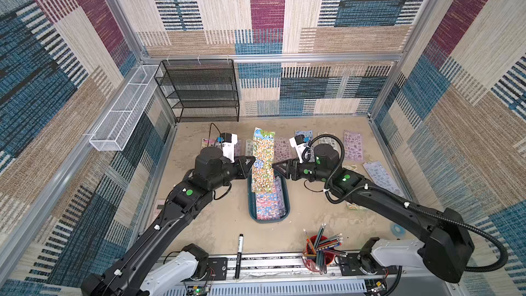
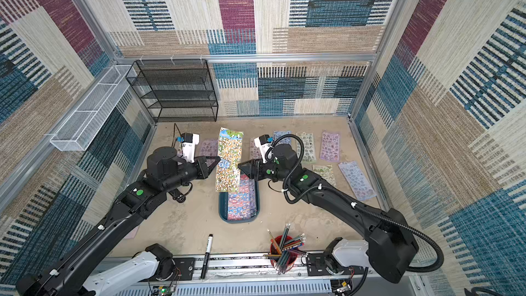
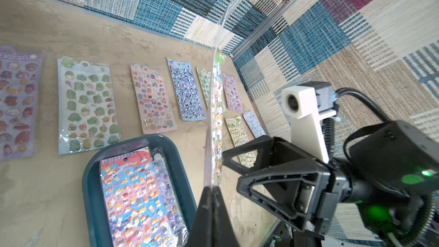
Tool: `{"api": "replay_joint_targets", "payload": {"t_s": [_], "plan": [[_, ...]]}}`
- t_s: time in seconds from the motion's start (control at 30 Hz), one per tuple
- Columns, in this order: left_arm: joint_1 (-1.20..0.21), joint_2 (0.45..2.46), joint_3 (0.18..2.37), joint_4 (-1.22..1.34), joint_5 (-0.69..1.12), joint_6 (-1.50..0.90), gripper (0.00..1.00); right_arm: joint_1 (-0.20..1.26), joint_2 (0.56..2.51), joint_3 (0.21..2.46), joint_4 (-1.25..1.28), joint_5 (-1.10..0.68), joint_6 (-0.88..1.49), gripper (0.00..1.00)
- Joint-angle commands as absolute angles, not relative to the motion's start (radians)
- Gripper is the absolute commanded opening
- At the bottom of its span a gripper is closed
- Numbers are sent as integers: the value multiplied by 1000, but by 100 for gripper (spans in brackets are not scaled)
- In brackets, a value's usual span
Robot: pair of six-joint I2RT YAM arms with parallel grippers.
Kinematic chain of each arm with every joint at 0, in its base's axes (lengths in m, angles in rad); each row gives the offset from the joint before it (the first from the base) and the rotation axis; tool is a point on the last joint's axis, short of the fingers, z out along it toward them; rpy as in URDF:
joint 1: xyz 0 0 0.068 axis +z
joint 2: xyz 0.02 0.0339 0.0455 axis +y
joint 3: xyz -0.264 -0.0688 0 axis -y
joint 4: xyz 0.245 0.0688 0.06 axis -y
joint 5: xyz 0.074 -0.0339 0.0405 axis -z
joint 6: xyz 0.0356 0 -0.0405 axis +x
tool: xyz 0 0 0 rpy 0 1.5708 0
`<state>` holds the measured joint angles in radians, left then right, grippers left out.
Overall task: Take the stickers out of the storage box
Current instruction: Pick up the sticker from the storage box.
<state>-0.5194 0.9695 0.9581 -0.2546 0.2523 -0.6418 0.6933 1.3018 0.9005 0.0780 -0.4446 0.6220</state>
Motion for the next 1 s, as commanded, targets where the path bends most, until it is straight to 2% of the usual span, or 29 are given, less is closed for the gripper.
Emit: {"api": "replay_joint_targets", "payload": {"t_s": [0.0,0.17,0.33,0.4,0.53,0.63,0.73,0.97], "plan": [[-518,970,943,-158,286,-695,0,693,1327,876,271,-556,717,49],[-518,979,924,-107,293,-719,0,692,1379,829,435,-606,814,32],[-521,986,927,-101,294,-718,0,693,1374,808,467,-584,842,0],[-518,981,924,-104,285,-716,2,691,1356,821,404,-558,811,0],[-518,963,926,-134,245,-697,44,682,1301,879,170,-462,701,0],[-518,941,936,-188,194,-673,60,669,1269,930,-8,-407,607,0],[-517,925,956,-246,153,-644,64,657,1256,1004,-206,-346,490,0],[-516,891,994,-353,89,-569,65,626,1263,1148,-591,-188,310,0]]}}
